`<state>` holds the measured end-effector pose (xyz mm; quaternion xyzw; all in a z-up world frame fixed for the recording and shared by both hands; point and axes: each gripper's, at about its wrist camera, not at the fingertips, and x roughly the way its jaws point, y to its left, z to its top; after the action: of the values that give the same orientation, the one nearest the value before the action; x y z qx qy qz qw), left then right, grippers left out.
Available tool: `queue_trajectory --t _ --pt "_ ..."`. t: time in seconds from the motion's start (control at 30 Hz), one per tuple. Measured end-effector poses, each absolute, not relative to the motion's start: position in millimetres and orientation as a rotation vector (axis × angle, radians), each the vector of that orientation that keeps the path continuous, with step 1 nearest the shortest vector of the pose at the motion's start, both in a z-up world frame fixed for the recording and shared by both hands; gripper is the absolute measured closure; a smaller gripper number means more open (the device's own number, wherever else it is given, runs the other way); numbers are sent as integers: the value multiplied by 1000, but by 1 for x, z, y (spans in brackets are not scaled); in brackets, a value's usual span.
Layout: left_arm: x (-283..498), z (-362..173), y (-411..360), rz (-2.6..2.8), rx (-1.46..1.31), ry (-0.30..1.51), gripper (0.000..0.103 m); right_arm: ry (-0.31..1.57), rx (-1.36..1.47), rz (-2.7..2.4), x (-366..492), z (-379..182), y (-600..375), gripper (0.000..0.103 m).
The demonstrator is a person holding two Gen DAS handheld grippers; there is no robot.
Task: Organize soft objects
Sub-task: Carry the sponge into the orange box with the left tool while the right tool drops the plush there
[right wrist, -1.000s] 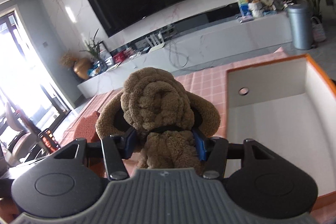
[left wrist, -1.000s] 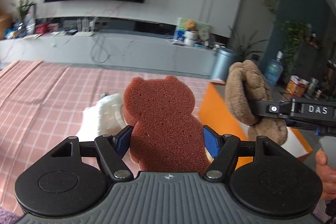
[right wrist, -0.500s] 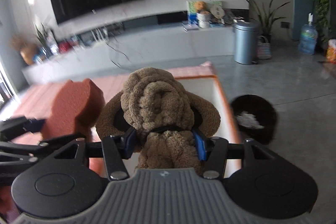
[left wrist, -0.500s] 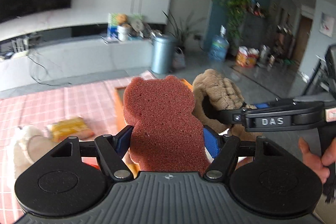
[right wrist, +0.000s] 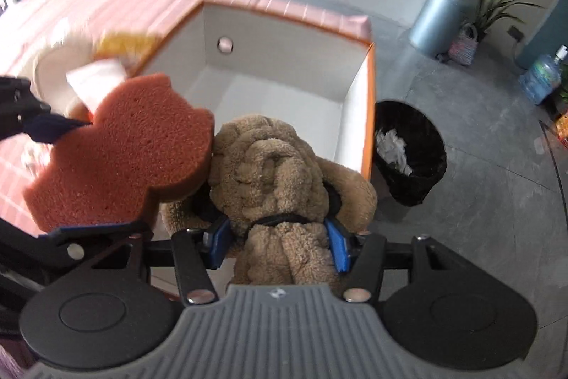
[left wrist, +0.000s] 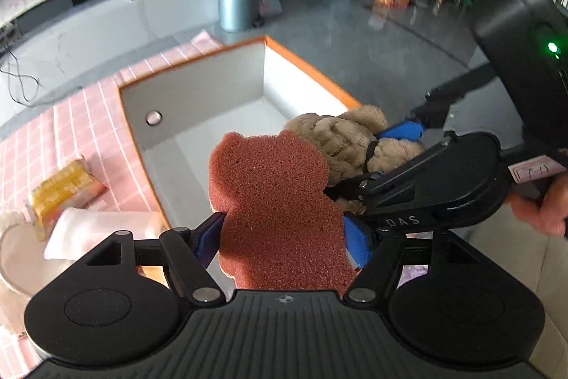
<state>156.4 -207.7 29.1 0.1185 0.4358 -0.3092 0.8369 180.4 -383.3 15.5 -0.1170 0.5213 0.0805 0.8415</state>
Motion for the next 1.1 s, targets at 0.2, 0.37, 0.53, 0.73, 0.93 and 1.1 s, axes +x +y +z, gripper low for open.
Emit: queue_trajectory --t 0.2,0.37,0.53,0.73,0.93,1.1 --pt "154 17 -225 -691 412 922 22 1183 -419 269 194 -8 -377 48" --pt "168 8 -230 -699 394 977 22 1220 -411 297 205 -15 -386 47" --pt "174 -8 -243 -721 474 1014 21 1242 -439 327 214 -20 -385 44" --pt "175 -14 -242 -708 470 1023 15 1245 -453 339 212 -21 -384 42" --pt "183 -17 -239 -697 426 1053 7 1223 -479 324 208 -13 -380 33" --pt "183 -13 -235 -704 387 1066 2 1201 -483 320 206 -6 -379 28"
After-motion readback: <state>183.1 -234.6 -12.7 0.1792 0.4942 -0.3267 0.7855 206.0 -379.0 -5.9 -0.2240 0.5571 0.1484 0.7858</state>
